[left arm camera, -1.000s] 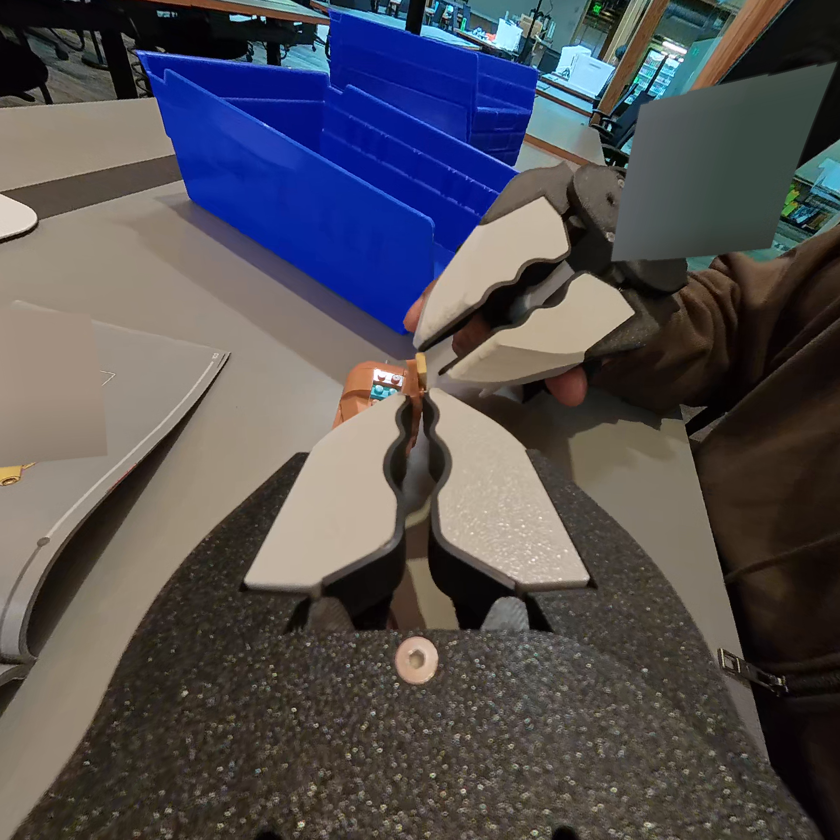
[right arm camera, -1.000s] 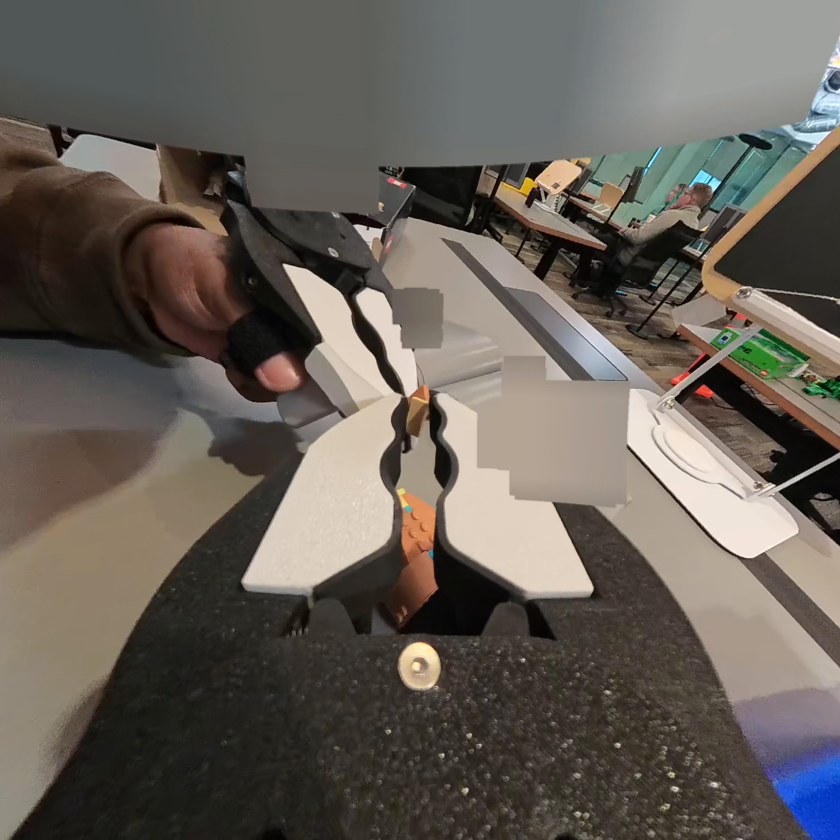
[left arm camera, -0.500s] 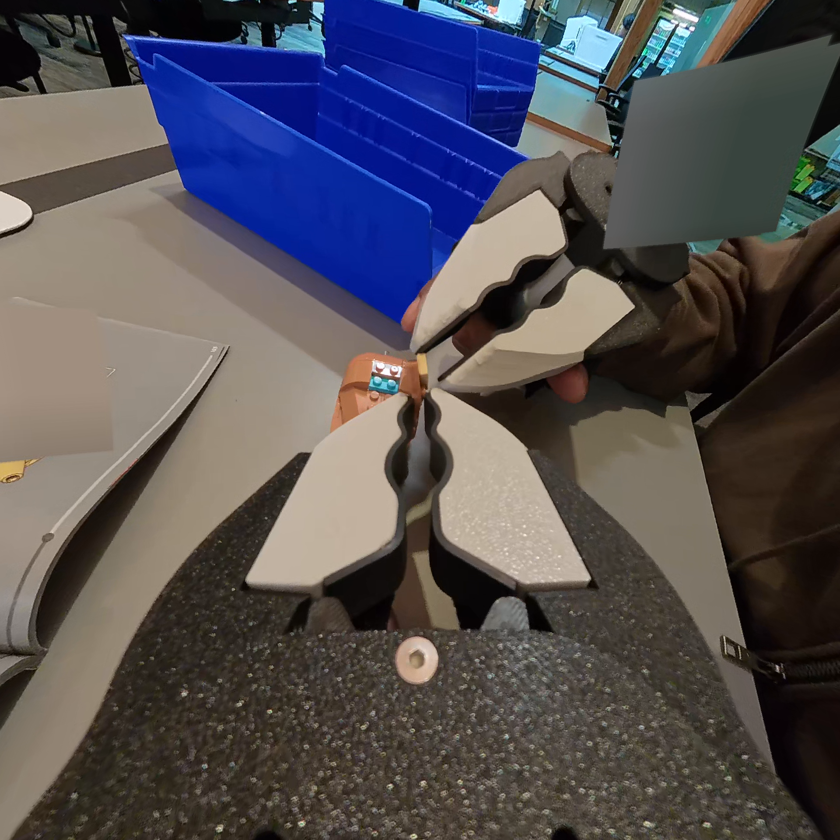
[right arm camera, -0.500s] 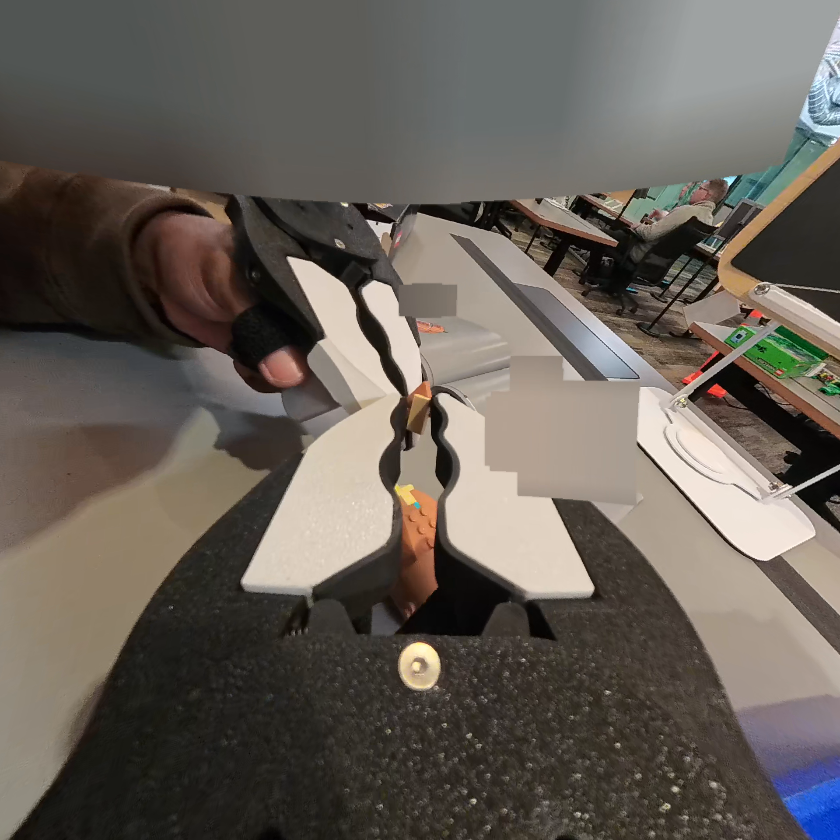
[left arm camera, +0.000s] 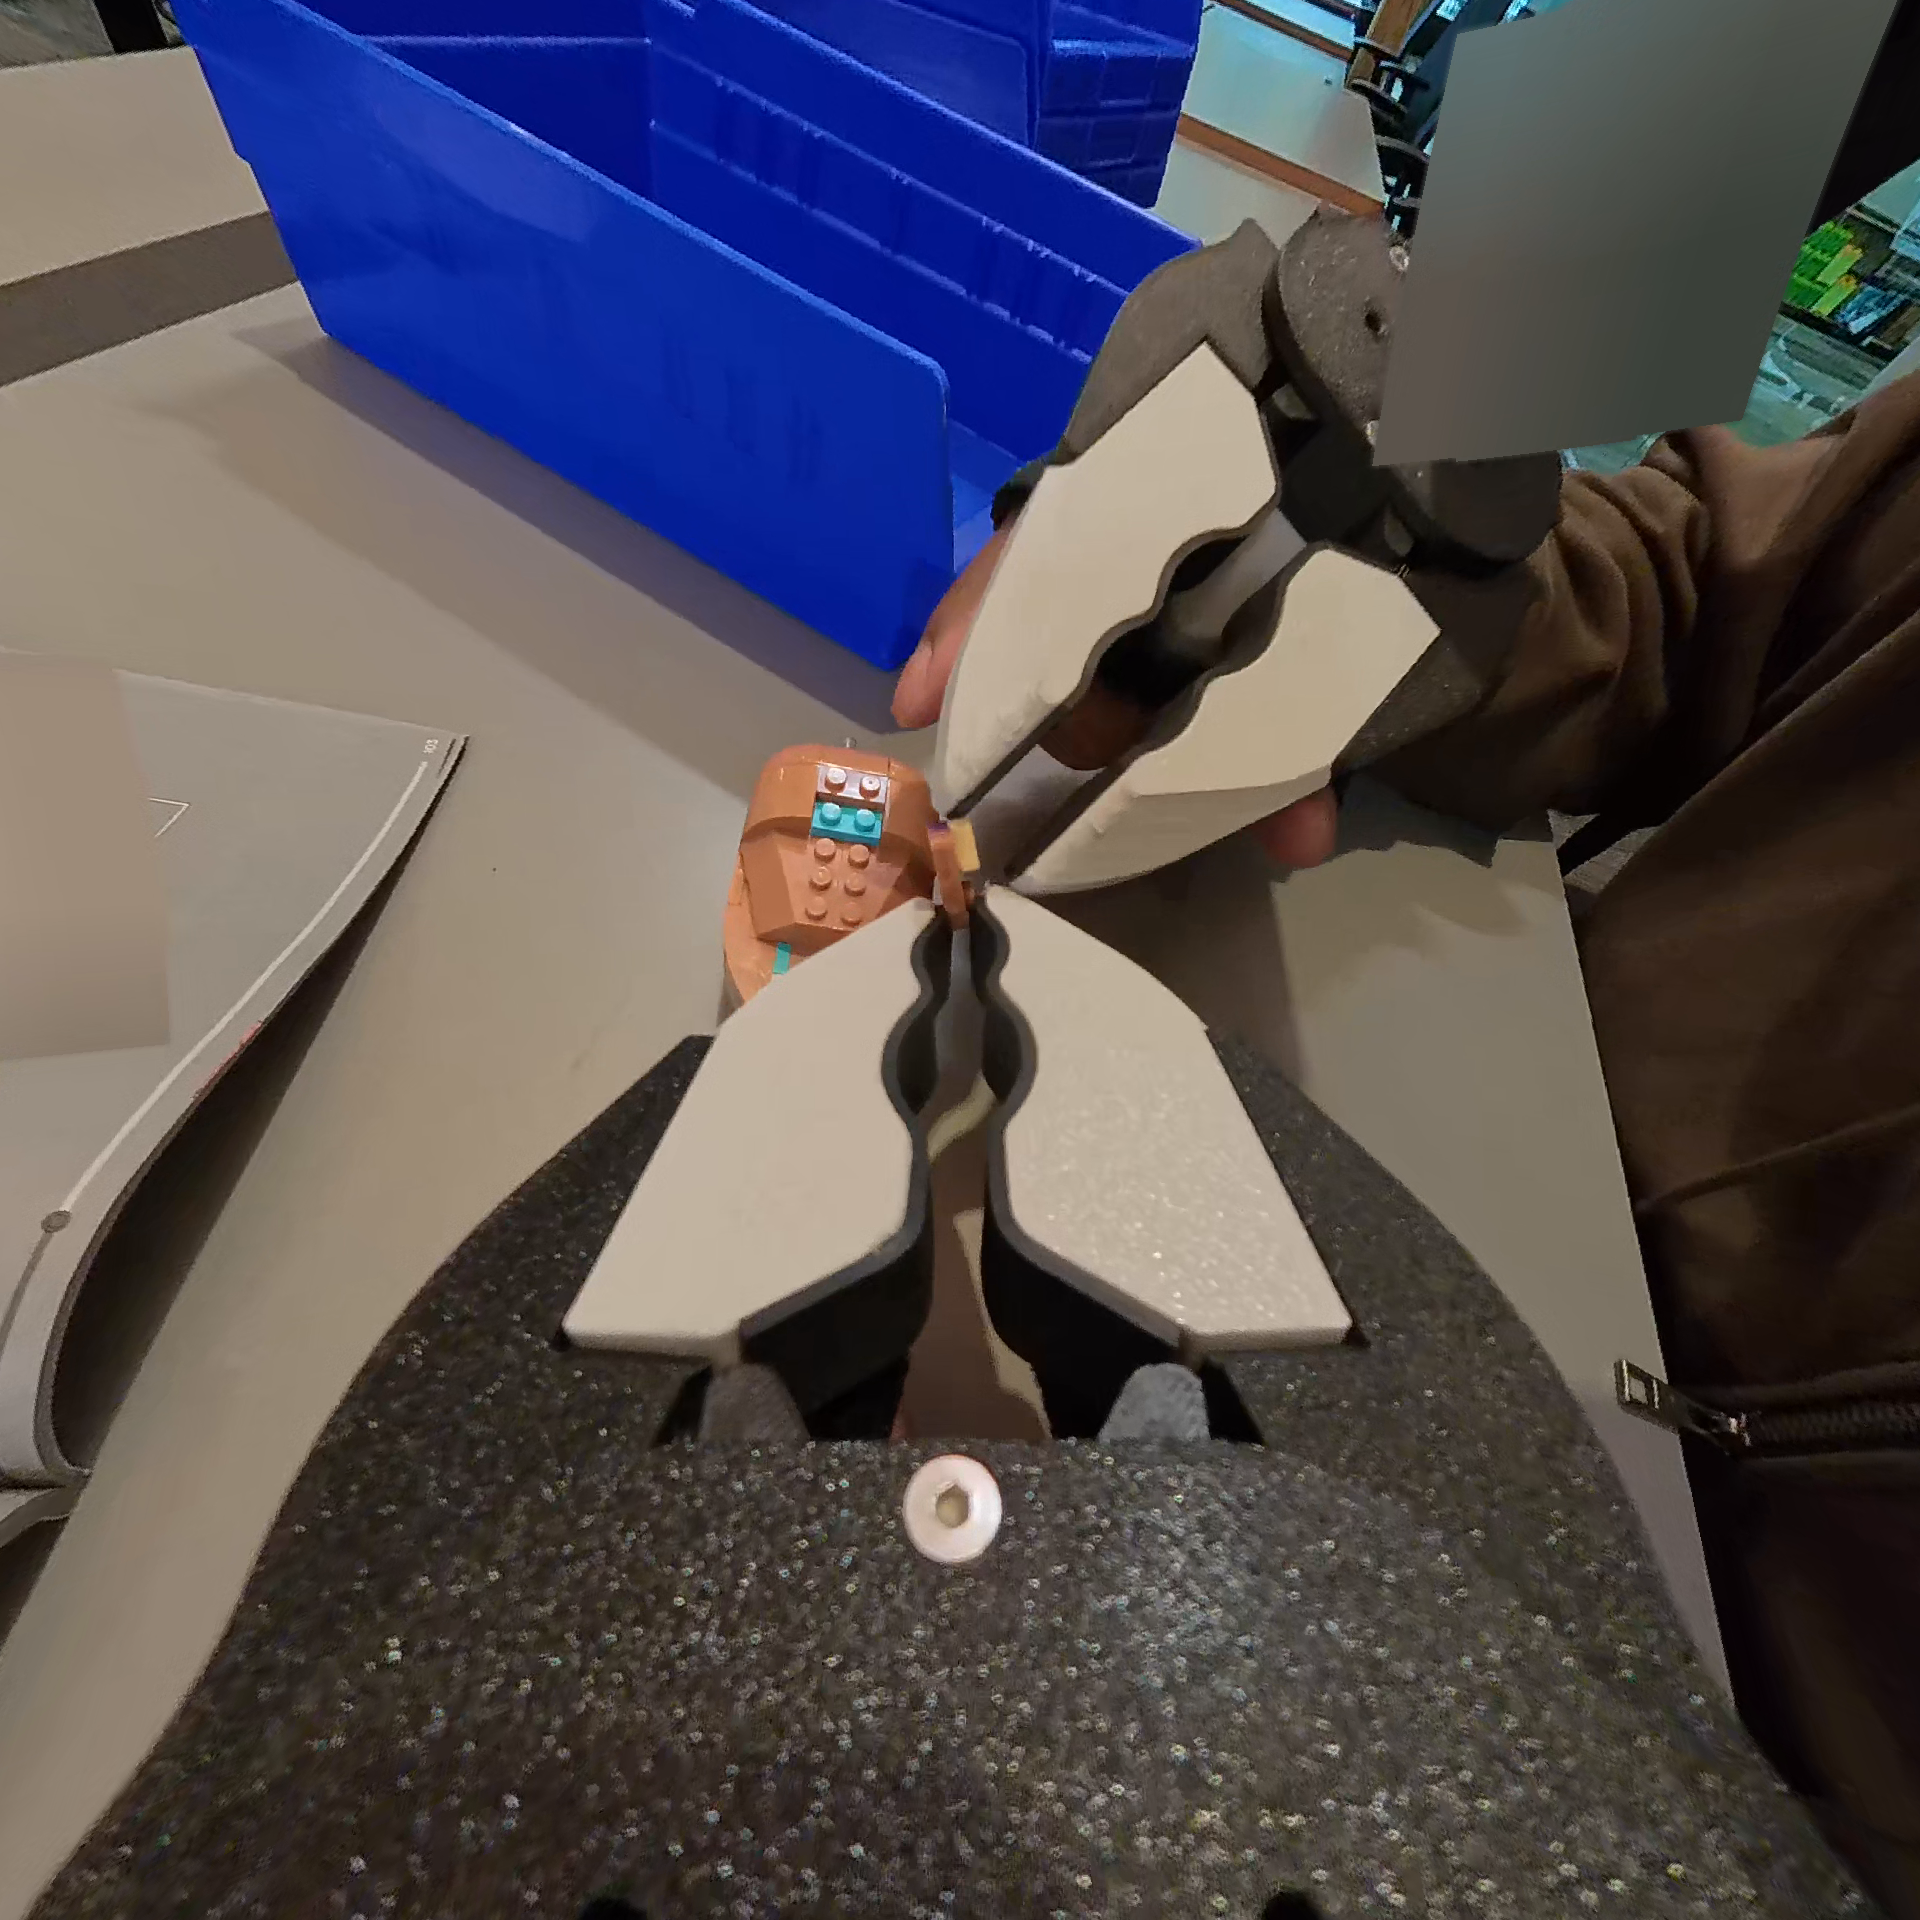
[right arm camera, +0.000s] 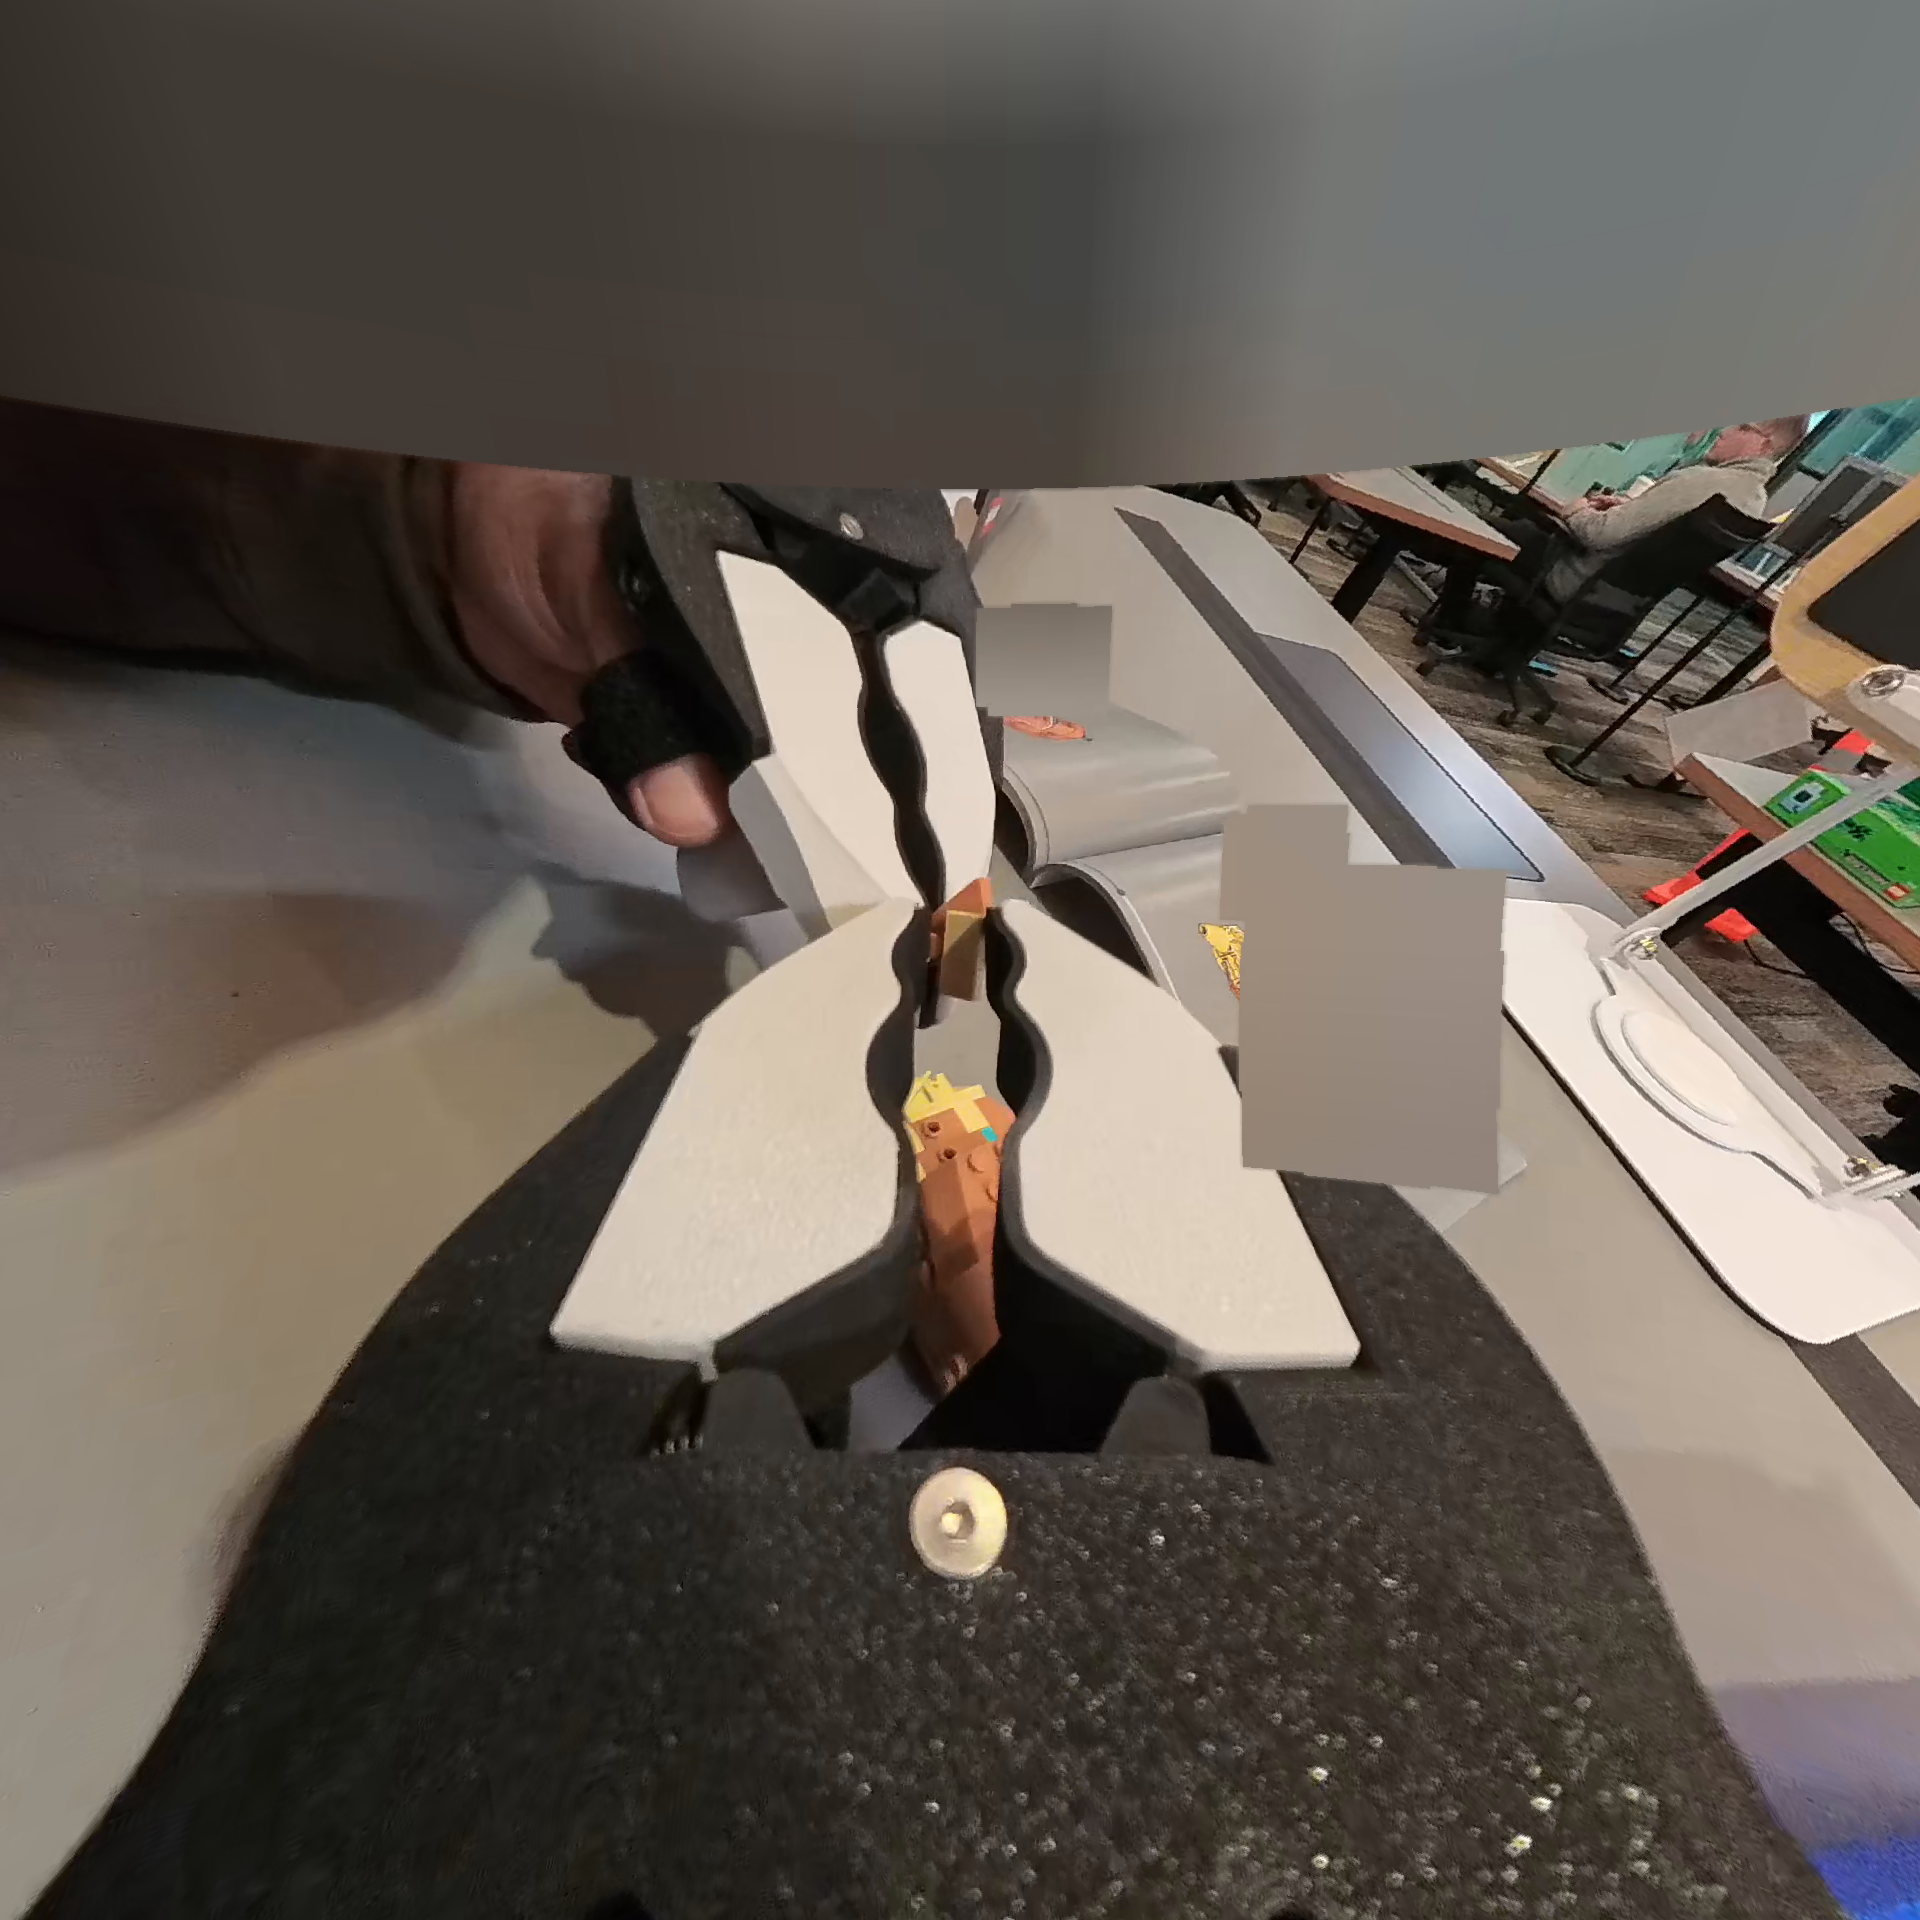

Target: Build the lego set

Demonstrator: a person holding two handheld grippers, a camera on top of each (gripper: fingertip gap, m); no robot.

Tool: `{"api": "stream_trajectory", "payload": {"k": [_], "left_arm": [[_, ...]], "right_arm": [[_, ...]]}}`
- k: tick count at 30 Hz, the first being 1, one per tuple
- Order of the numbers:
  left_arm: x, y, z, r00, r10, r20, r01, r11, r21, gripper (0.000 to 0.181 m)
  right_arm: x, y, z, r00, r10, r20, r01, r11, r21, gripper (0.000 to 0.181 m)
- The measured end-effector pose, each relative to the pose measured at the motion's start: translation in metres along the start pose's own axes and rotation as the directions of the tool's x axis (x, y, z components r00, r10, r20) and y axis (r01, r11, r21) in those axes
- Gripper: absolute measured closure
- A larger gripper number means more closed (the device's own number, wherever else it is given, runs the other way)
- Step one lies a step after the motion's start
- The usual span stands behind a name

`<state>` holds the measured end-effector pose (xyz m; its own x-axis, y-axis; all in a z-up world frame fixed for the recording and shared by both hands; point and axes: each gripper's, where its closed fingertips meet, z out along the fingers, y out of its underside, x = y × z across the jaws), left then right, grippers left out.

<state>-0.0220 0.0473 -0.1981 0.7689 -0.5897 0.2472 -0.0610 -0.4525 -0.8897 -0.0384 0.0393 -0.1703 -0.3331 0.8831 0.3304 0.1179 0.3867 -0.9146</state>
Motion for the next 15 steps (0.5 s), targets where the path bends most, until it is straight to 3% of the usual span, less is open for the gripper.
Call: {"api": "stream_trajectory", "payload": {"k": [15], "left_arm": [[0.002,0.0058,0.0018,1.0,0.008,-0.018,-0.009,0.999,-0.033,0.178]], "right_arm": [[-0.0046,0.0038,0.0002,0.999,-0.009,0.043,0.009,1.0,-0.016,0.171]]}}
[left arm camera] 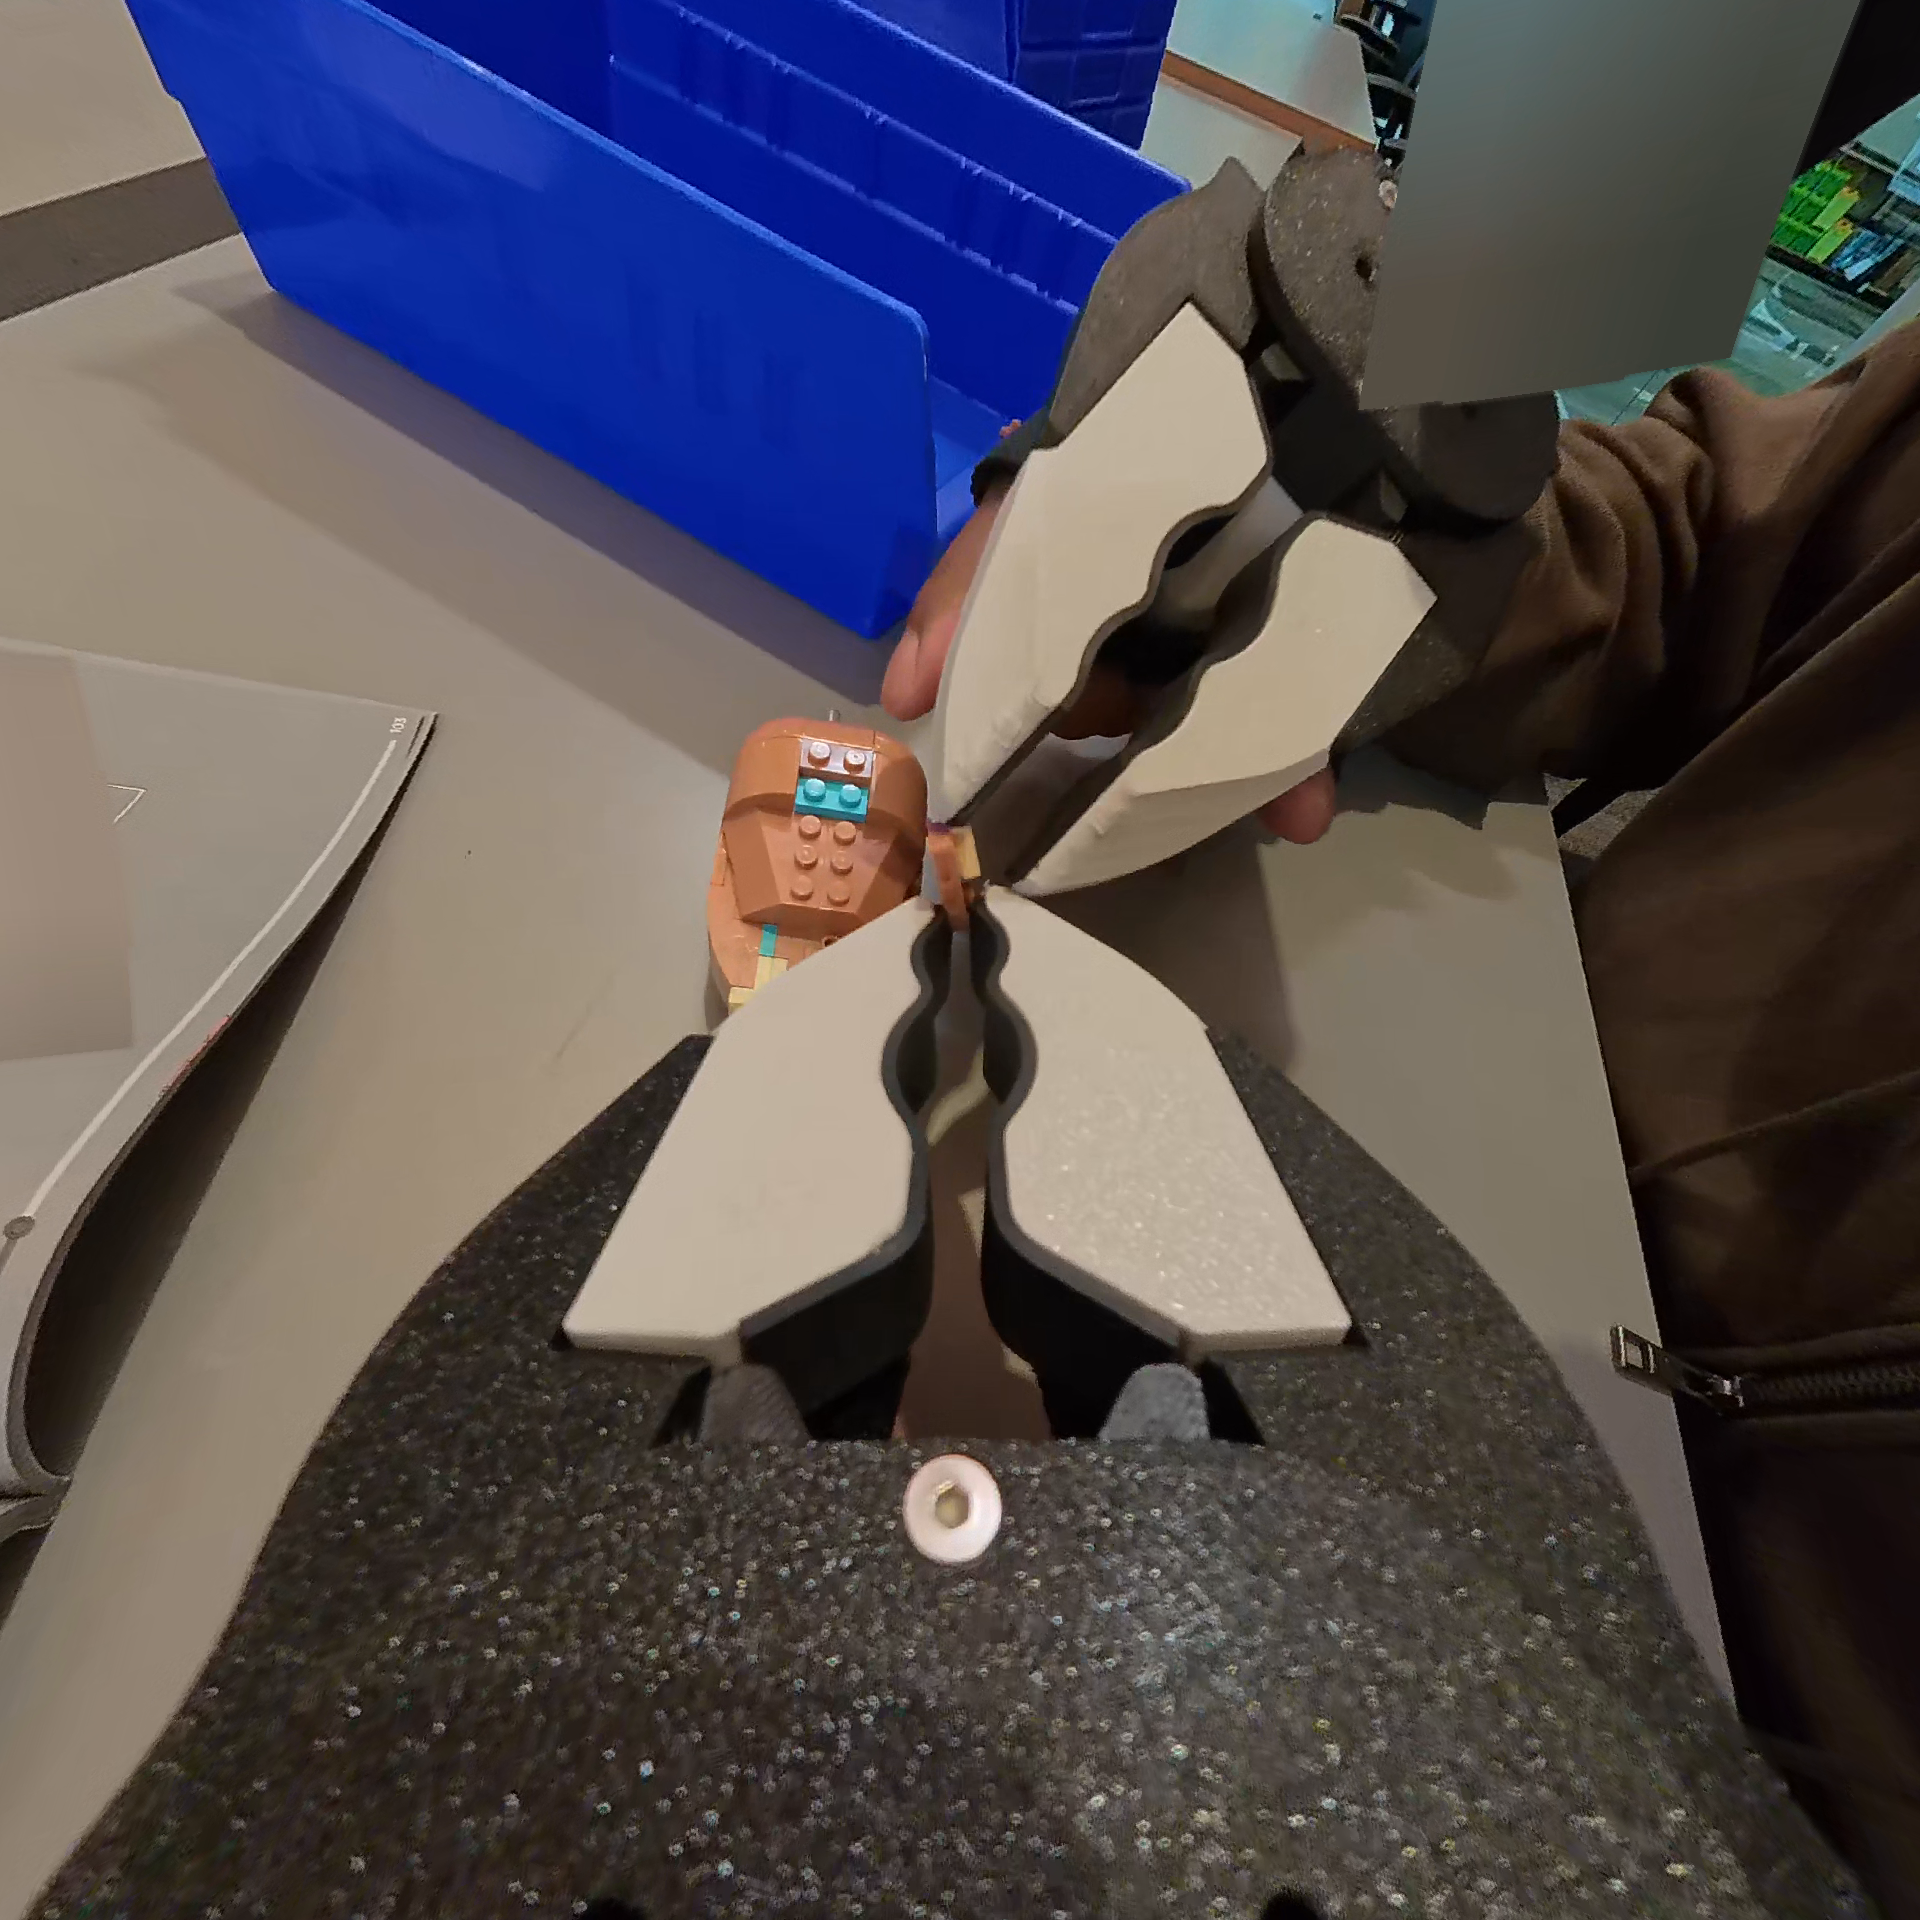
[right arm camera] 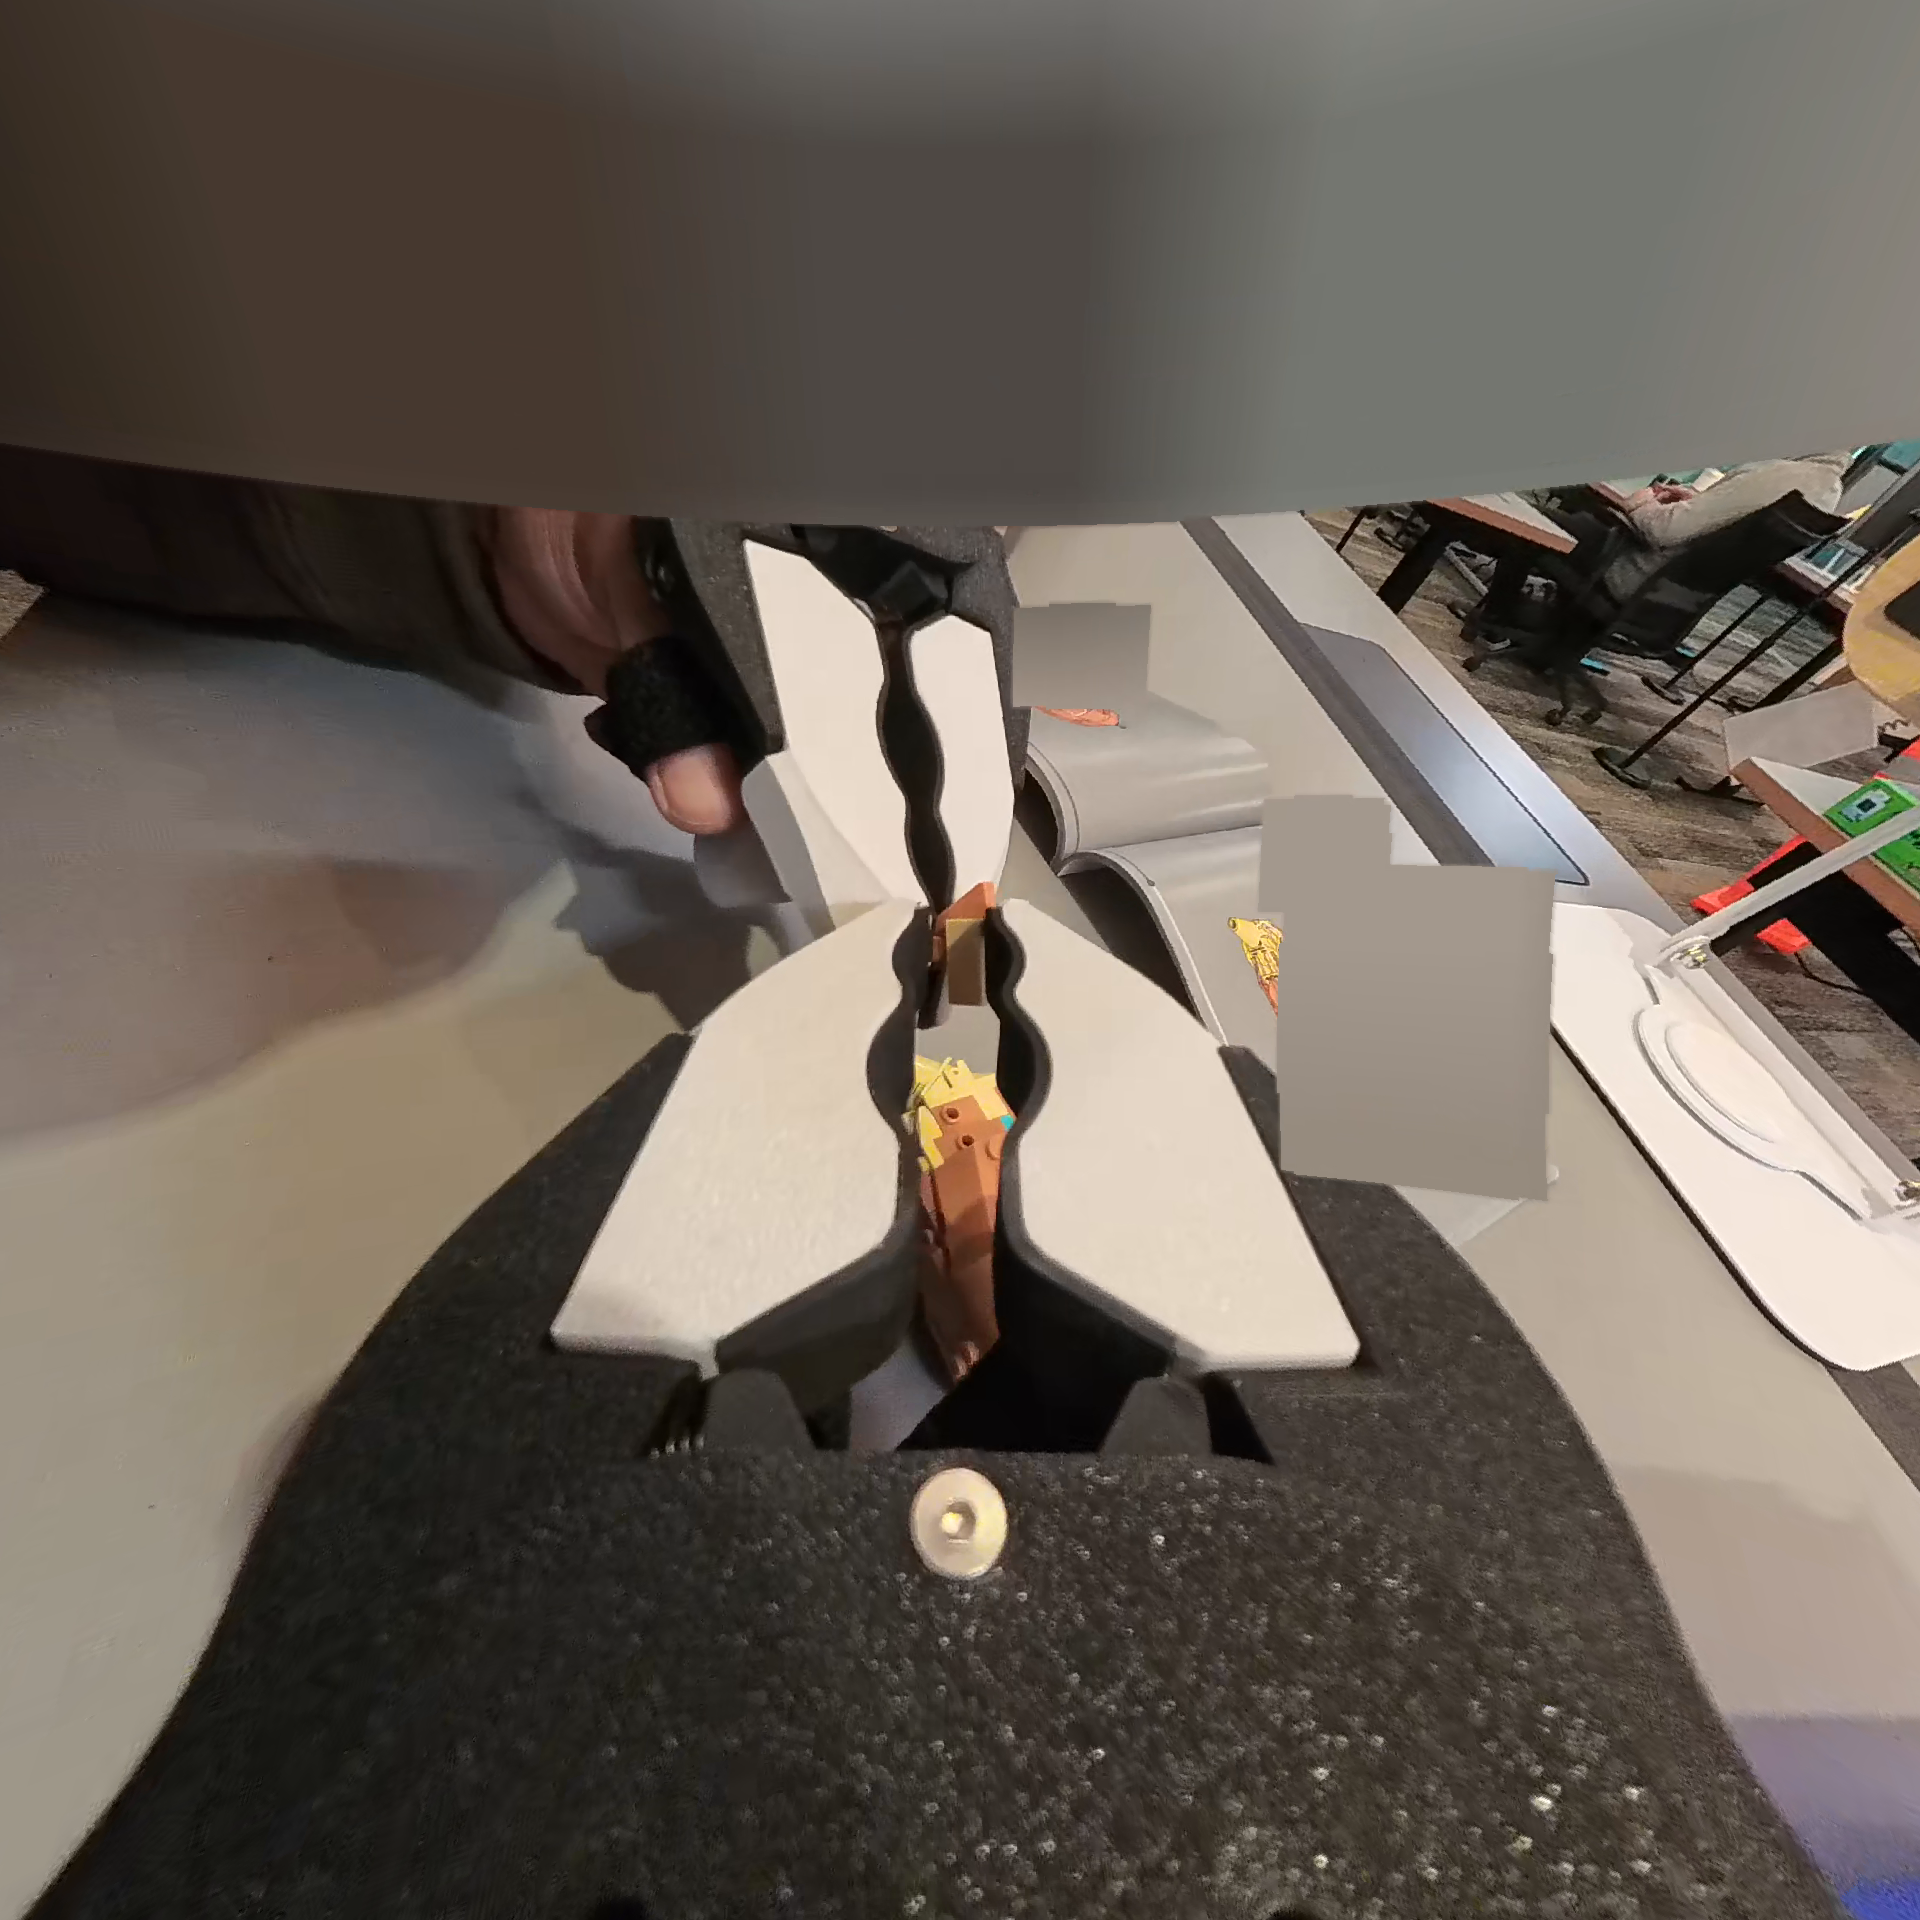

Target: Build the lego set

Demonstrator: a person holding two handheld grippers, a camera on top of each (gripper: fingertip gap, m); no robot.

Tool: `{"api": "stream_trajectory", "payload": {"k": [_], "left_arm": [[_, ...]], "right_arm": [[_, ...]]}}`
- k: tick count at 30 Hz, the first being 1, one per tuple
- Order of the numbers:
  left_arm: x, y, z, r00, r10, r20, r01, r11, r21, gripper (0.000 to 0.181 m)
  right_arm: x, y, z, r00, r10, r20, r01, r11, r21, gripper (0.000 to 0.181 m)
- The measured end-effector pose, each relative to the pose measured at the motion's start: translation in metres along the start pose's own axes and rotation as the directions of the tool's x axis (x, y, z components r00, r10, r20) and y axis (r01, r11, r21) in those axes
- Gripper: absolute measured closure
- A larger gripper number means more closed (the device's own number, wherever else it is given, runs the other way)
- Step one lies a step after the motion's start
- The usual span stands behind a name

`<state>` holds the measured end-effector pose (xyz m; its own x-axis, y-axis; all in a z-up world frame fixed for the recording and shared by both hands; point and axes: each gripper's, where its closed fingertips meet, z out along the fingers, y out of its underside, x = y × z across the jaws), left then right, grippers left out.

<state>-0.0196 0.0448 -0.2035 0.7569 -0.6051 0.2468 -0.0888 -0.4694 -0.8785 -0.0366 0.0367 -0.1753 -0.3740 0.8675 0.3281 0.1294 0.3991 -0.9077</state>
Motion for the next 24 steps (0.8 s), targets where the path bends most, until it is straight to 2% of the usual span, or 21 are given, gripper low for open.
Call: {"api": "stream_trajectory", "payload": {"k": [19,24], "left_arm": [[0.0011,0.0046,0.0023,1.0,0.007,-0.014,-0.008,1.0,-0.022,0.178],[0.002,-0.0013,0.0008,0.998,-0.034,-0.05,0.035,0.999,0.029,0.178]], "right_arm": [[-0.0035,0.0033,0.0006,0.999,0.009,0.039,-0.009,1.0,-0.015,0.171],[0.0016,-0.0055,-0.0026,1.0,-0.008,-0.004,0.008,0.999,0.036,0.166]]}}
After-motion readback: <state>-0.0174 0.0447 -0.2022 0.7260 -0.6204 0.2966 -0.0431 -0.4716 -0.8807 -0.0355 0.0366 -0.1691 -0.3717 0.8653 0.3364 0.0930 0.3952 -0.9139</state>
